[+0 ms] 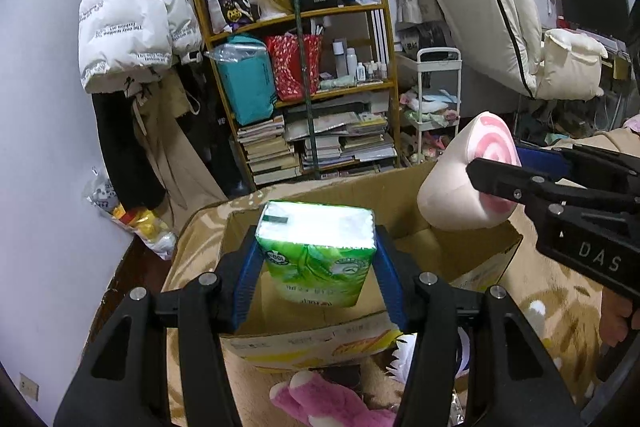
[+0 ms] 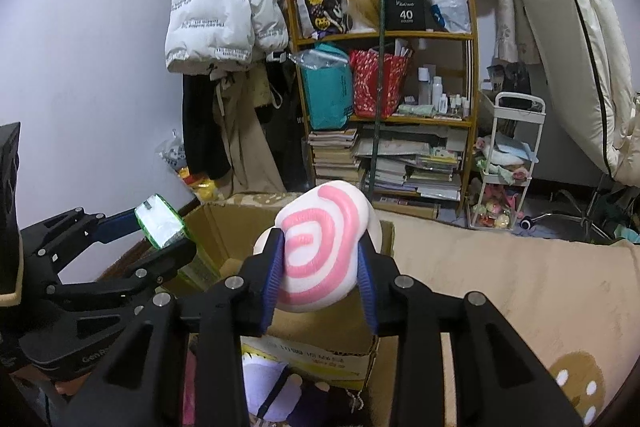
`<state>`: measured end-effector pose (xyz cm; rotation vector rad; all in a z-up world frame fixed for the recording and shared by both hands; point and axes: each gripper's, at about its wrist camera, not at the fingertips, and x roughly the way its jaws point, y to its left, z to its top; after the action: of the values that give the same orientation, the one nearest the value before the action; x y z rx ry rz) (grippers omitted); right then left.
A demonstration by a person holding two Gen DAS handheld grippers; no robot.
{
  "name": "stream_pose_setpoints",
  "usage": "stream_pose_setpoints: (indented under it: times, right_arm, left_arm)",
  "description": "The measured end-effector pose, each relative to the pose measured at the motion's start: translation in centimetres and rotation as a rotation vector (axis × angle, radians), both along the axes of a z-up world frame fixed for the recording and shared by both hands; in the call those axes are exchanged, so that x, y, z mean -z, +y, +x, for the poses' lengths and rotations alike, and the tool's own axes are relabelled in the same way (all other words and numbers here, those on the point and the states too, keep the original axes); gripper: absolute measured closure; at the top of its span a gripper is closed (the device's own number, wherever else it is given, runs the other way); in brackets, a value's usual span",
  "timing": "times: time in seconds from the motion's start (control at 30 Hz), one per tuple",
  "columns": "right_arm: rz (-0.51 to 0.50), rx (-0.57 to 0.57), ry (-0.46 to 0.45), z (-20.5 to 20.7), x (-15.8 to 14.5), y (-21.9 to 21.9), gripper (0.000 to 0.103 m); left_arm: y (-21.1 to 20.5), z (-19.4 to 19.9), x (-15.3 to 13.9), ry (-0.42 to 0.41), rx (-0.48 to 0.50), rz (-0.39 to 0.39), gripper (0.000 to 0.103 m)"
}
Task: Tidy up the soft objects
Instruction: 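Open both grippers over the box, dropping the tissue pack and swirl plush inside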
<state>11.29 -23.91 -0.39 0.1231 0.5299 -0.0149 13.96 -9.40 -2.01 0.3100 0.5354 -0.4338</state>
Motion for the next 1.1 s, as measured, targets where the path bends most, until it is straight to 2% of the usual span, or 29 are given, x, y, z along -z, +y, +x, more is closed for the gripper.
stream_pose_setpoints:
  times: [0.1, 0.17, 0.23, 0.4, 0.47, 0.5, 0.53, 0.6, 0.67, 0.7, 0.73, 0.8, 1.1]
  right_arm:
    - [0.006, -0.002, 0.018, 0.2, 0.5, 0.0, 0.066]
    - [0.01, -0.001, 0.027, 0.3, 0.7, -0.1, 0.065]
    - [0.018, -0.004, 0.034, 0.5, 0.8, -0.2, 0.063]
    - [0.027, 0.001, 0.06, 0.7, 1.4, -0.3, 0.06]
    - [0.029, -0.005, 0.064, 0.6, 1.4, -0.2, 0.058]
    - [0.026, -0.008, 0.057, 0.5, 1.3, -0.2, 0.055]
    - [0.022, -0.006, 0.049, 0.3, 1.1, -0.2, 0.046]
    - [0.014, 0.0, 0.034, 0.0, 0.8, -0.2, 0.035]
    - [0.018, 0.006, 0.032, -0.4, 0.6, -0.3, 0.034]
    - [0.024, 0.01, 0.039, -0.5, 0.5, -0.4, 0.03]
    - [0.039, 0.022, 0.05, -0.7, 0.5, -0.6, 0.02]
    - [0.067, 0.047, 0.05, -1.4, 0.4, -0.9, 0.009]
    - [0.072, 0.067, 0.08, -3.9, -0.1, -1.0, 0.005]
  left_arm:
    - [0.0, 0.1, 0.2, 0.005, -0.006, -0.006, 0.048]
    - [0.0, -0.1, 0.1, -0.008, -0.012, -0.004, 0.04]
    - [0.0, -0.2, 0.1, -0.013, -0.011, -0.003, 0.028]
    - [0.1, -0.1, 0.1, -0.004, -0.029, -0.001, 0.025]
    - [0.4, -0.2, 0.1, 0.003, -0.042, -0.002, 0.02]
    - [0.5, -0.3, 0.1, 0.003, -0.049, 0.0, 0.016]
    - [0.6, -0.4, 0.0, 0.003, -0.057, 0.002, 0.013]
    - [0.8, -0.4, -0.1, 0.007, -0.083, 0.004, 0.009]
    - [1.1, -0.6, -0.3, 0.013, -0.102, -0.001, 0.006]
    - [1.3, -0.7, -0.4, 0.014, -0.107, -0.001, 0.005]
    - [1.4, -0.9, -0.4, 0.014, -0.11, 0.001, 0.005]
    - [1.7, -1.3, -0.4, 0.031, -0.131, 0.005, 0.004]
    - [4.1, -4.3, -1.1, 0.088, -0.202, 0.03, 0.004]
